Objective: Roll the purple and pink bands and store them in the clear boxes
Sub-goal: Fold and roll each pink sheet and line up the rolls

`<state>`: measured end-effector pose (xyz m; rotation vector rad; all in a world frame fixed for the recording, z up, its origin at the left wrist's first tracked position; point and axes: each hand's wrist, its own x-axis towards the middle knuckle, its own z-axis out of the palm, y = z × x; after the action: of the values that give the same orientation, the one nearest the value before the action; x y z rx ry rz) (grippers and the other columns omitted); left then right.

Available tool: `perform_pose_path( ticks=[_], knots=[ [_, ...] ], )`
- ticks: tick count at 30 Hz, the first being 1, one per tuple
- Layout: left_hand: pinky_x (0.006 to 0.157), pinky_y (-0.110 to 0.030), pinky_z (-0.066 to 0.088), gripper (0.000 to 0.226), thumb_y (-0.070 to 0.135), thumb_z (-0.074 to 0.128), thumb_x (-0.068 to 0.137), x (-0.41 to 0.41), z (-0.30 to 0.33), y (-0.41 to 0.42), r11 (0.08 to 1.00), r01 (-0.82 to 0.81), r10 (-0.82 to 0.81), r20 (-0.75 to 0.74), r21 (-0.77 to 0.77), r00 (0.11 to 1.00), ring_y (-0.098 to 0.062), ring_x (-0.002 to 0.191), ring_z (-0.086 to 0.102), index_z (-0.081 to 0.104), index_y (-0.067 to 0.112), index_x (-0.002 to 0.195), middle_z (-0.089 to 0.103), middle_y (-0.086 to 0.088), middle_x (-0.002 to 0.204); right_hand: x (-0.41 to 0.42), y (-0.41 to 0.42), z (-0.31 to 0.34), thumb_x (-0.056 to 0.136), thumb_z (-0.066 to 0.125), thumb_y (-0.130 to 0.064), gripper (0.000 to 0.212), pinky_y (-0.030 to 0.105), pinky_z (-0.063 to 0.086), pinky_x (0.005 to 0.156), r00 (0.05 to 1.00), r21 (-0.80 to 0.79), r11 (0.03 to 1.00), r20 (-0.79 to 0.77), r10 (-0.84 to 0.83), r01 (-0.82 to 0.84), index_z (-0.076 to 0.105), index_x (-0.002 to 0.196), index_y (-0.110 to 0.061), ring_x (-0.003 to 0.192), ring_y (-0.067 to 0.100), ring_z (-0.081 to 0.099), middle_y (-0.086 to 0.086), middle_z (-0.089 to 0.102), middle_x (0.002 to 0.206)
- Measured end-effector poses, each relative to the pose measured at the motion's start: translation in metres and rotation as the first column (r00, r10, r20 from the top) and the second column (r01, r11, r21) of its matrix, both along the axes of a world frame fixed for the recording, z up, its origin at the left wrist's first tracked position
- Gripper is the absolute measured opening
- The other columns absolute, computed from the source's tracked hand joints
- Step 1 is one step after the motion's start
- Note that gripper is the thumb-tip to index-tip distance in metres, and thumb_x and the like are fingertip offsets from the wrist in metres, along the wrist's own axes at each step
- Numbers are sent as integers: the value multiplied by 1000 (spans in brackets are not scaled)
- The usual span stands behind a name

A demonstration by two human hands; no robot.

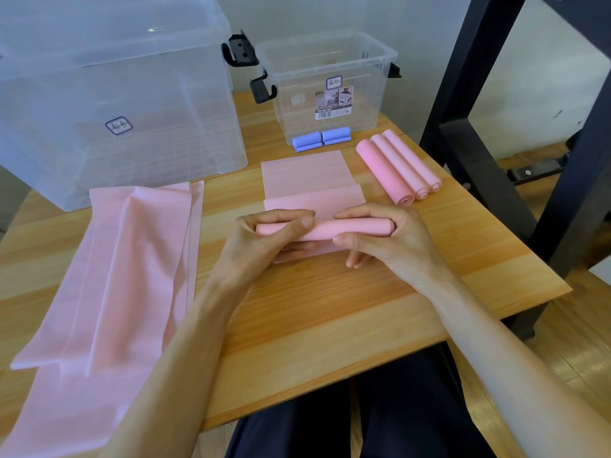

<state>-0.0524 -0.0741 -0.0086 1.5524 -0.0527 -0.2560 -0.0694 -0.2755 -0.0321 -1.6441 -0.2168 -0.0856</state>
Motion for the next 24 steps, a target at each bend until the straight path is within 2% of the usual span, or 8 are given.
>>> perform_pose_path(
  ticks=[4, 7, 9, 11, 13, 16, 19, 24],
  knots=[
    [76, -23, 59, 28, 26, 80, 67, 1, -1, 1, 999, 13, -16, 66, 40, 998, -14, 82, 73, 79, 21, 94, 78, 1, 93, -2, -1, 2, 82, 75, -14, 18, 26, 54, 49, 1000, 24, 1000, -25, -9, 10, 74, 96, -4, 48, 25, 65, 13, 73, 70],
    [77, -28, 60, 22, 25, 79, 68, 1, -3, 0, 999, -21, 16, 97, 49, 995, -12, 78, 71, 78, 16, 88, 77, 1, 87, -2, 0, 3, 81, 75, -18, 19, 26, 54, 49, 1000, 11, 1000, -18, -11, 11, 74, 95, -5, 48, 26, 66, 13, 73, 69],
    [73, -29, 61, 22, 22, 77, 71, 1, -2, -1, 1000, -28, 28, 64, 13, 998, -16, 78, 73, 77, 10, 89, 77, -6, 85, -2, 1, 3, 77, 78, -15, 25, 26, 56, 52, 1000, 21, 1000, -11, -6, 6, 73, 100, -7, 53, 24, 69, 9, 75, 75],
    [65, -25, 60, 22, 22, 75, 75, 0, -1, -1, 999, -31, 31, 24, -13, 999, -18, 74, 75, 76, 8, 92, 77, -10, 80, -2, 1, 3, 72, 81, -14, 33, 27, 58, 55, 1000, 25, 1000, -16, -5, 6, 72, 105, -13, 53, 24, 69, 6, 76, 83],
    [60, -22, 58, 24, 25, 75, 75, 0, 0, -2, 999, -32, 32, 10, -14, 999, -18, 72, 75, 75, 7, 92, 76, -10, 79, -2, 1, 2, 72, 81, -12, 33, 27, 58, 55, 1000, 13, 1000, 5, 3, -3, 72, 104, -12, 51, 22, 68, 6, 76, 84],
    [69, -27, 61, 26, 28, 76, 70, 0, 0, -1, 999, -20, 20, 21, -29, 1000, -18, 75, 75, 77, 11, 91, 77, -9, 84, -3, 1, 3, 77, 77, -10, 25, 27, 55, 50, 1000, 38, 999, 13, 12, -12, 72, 100, -2, 52, 20, 67, 11, 74, 74],
    [77, -30, 61, 22, 25, 80, 65, -1, 0, 0, 1000, -5, 5, 106, -4, 994, -17, 76, 73, 79, 19, 86, 77, -3, 88, -3, 0, 4, 80, 75, -19, 22, 27, 53, 45, 999, 70, 998, -35, -4, 7, 74, 95, -3, 48, 25, 65, 17, 71, 67],
    [72, -27, 61, 18, 21, 79, 68, -1, 0, -1, 1000, -12, 10, 125, 14, 992, -16, 74, 72, 78, 17, 86, 77, -2, 85, -2, -1, 5, 77, 75, -24, 27, 31, 56, 55, 999, 59, 998, -40, 1, 1, 73, 99, -9, 52, 31, 67, 14, 74, 74]
  ],
)
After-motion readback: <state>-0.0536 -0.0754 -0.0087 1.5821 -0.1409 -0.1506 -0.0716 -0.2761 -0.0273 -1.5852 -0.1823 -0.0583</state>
